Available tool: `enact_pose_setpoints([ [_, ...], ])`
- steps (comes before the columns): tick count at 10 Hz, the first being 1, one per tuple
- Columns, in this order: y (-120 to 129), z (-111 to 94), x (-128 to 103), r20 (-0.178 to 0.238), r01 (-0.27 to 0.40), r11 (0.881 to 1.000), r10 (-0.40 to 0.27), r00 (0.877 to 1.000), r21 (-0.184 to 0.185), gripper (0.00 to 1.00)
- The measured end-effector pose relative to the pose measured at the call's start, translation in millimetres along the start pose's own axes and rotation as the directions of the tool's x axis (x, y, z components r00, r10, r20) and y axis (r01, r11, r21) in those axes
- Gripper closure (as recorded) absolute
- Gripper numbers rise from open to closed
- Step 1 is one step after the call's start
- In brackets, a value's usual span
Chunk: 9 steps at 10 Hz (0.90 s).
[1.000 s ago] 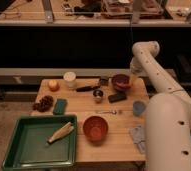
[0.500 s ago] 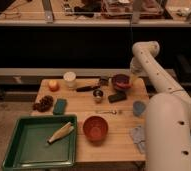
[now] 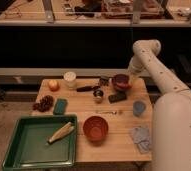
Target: Wipe red bowl with eraser
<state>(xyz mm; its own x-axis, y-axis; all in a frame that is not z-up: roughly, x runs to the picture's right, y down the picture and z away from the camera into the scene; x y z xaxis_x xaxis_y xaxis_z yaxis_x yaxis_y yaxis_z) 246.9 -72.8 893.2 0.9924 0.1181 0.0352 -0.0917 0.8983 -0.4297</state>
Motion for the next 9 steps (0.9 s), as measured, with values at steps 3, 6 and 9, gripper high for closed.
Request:
enact_pose_setpoints([
  [3,36.3,2.6,23.2,0.011,0.029,0.999,-0.029,1.000,-0.024,0.37],
  [6,41.6,8.5,22.0,0.022,0.045,0.999,-0.044,0.999,-0.022,0.37],
  [9,42.8,6.2,15.1,0.048,0.089,0.996,-0.088,0.995,-0.012,0.37],
])
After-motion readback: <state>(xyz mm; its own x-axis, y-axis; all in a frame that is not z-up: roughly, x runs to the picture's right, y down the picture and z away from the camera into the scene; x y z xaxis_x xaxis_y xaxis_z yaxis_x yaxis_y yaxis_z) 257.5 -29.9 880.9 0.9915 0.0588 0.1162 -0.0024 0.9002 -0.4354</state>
